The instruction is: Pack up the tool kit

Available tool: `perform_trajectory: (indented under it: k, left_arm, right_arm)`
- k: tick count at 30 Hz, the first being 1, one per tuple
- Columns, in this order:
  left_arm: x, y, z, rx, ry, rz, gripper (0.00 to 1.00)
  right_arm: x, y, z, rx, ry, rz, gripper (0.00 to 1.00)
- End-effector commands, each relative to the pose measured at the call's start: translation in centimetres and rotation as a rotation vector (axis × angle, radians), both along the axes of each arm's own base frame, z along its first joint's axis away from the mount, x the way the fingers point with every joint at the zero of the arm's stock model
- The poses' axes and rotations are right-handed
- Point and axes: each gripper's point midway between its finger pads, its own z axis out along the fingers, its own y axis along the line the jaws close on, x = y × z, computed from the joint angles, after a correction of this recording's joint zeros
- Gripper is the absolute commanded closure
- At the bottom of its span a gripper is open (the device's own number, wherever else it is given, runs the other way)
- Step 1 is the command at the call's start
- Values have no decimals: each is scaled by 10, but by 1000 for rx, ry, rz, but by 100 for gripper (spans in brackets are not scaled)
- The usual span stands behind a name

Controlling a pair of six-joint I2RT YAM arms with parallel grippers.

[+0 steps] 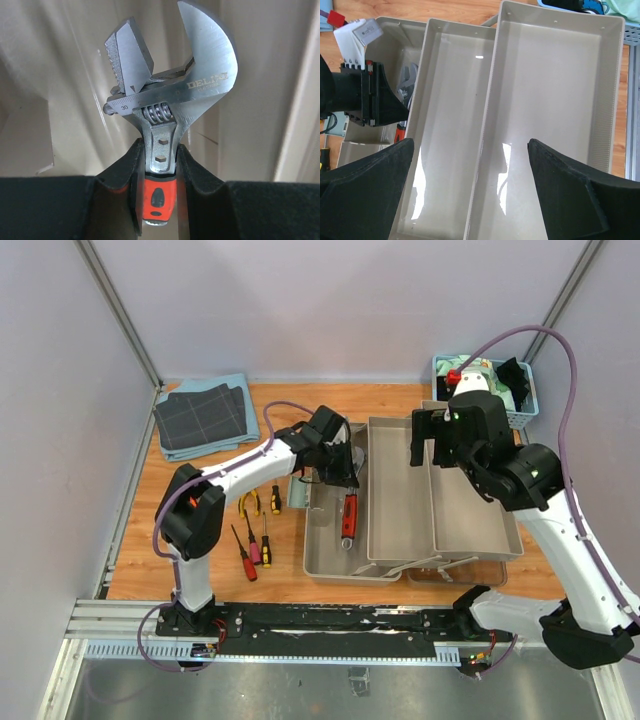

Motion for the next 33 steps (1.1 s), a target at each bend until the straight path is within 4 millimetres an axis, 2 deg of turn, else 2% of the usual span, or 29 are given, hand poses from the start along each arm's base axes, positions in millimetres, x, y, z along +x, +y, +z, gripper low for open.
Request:
perform_trajectory:
  k: [1,8,14,23,30,31,33]
  left_arm:
    - [4,-11,4,2,-28,25,100]
    - [0,1,-23,110,11,103,100]
    - [-2,7,-37,173,20,143,100]
    - [-6,6,-66,232,60,142,100]
    - [-1,1,-78,249,56,121,100]
    - [-1,0,-78,243,55,114,98]
    - [1,-4,-75,231,47,103,87]
  right_arm:
    - [-5,-17,6,-10,-14,-42,2]
    - [-9,-24,11,-15,-23,-55,2]
    - [-12,-28,12,-16,-29,-65,2]
    - [-14,-33,15,-17,-36,-77,2]
    - [-18,-42,14,-22,-36,-99,2]
    - [-18,-43,14,-23,-37,-101,2]
    - [-18,-44,13,-24,-34,-104,2]
